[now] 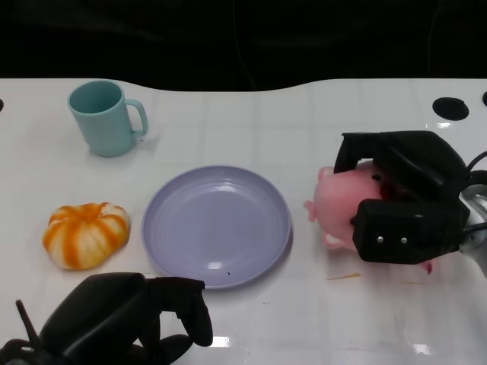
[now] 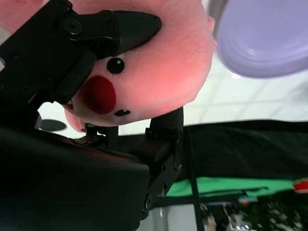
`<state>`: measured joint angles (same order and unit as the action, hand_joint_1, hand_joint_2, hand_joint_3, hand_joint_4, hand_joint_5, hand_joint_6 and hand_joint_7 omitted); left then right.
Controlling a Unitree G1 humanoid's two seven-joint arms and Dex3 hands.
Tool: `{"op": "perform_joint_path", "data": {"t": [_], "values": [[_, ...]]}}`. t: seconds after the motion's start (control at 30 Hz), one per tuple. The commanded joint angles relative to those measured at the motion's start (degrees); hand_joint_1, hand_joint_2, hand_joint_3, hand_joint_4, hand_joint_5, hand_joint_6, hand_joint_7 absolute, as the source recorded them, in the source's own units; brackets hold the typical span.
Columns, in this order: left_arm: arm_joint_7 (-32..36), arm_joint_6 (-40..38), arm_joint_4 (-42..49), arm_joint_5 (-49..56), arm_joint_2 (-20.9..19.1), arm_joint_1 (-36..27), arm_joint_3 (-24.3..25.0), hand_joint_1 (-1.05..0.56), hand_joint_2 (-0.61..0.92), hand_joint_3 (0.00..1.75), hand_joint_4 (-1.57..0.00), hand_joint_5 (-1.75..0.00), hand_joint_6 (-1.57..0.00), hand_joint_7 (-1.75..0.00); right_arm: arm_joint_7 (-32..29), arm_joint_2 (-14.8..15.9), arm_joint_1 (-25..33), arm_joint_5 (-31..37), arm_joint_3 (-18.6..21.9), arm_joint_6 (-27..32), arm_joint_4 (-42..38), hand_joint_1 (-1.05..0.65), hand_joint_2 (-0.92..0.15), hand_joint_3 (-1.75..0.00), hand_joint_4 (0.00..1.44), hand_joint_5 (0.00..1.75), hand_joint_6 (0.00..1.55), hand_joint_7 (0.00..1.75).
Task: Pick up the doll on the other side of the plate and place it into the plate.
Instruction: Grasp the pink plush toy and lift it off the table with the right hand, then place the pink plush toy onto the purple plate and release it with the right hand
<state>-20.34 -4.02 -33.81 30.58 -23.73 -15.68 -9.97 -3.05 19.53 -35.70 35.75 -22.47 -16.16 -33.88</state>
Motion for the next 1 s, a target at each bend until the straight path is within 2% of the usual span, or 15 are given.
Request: {"op": "perform_joint_path", "data": {"t": [0.03, 0.27, 0.4, 0.5, 0.67, 0.83, 1.0], "values": [[-0.1, -0.3, 0.4, 0.4, -0.2, 0.4, 0.0, -0.21, 0.73, 0.65, -0.71, -1.46, -0.76, -1.08, -2.1, -0.8, -0.2, -1.2, 1.6, -1.3, 1.7, -0.16, -0.38, -1.16, 0.95, 1.75, 0.72, 1.74], [1.0, 1.4, 1.2, 0.7, 0.0, 0.2, -0.4, -0.20, 0.72, 0.64, -0.73, -1.42, -0.78, -1.08, -3.6, -3.6, -1.4, -0.9, 2.2, -1.1, 4.9, -0.14, -0.32, -1.33, 0.96, 1.75, 0.75, 1.75], [1.1, 1.2, 1.0, 1.2, 0.5, 0.1, -0.9, -0.20, 0.72, 0.64, -0.74, -1.41, -0.78, -1.07, -2.8, -5.5, -3.1, -1.3, 2.0, -1.5, 6.0, -0.18, -0.30, -1.39, 0.94, 1.75, 0.73, 1.75], [1.1, 1.2, 0.9, 1.5, 0.8, 0.0, -1.0, -0.20, 0.71, 0.65, -0.74, -1.41, -0.79, -1.06, -3.2, -6.7, -4.0, -0.9, 1.8, -1.7, 6.1, -0.19, -0.28, -1.39, 0.94, 1.75, 0.73, 1.75], [0.7, 0.3, 0.5, 2.5, 1.5, 0.0, -1.7, -0.22, 0.72, 0.66, -0.74, -1.41, -0.78, -1.07, -3.6, -10.1, -7.2, 0.0, 0.3, -2.6, 5.8, -0.21, -0.24, -1.38, 0.97, 1.75, 0.73, 1.75], [0.6, 0.2, 0.5, 3.2, 2.0, 0.3, -2.4, -0.20, 0.72, 0.67, -0.73, -1.41, -0.78, -1.09, -2.3, -13.7, -10.1, 0.8, -1.4, -1.0, 4.6, -0.22, -0.21, -1.38, 0.98, 1.75, 0.74, 1.75], [0.9, 0.3, 0.6, 3.4, 2.5, 0.3, -2.7, -0.20, 0.71, 0.69, -0.74, -1.40, -0.79, -1.10, -1.4, -15.9, -12.0, 1.2, -2.8, -0.2, 3.1, -0.24, -0.24, -1.35, 0.96, 1.75, 0.73, 1.75]]}}
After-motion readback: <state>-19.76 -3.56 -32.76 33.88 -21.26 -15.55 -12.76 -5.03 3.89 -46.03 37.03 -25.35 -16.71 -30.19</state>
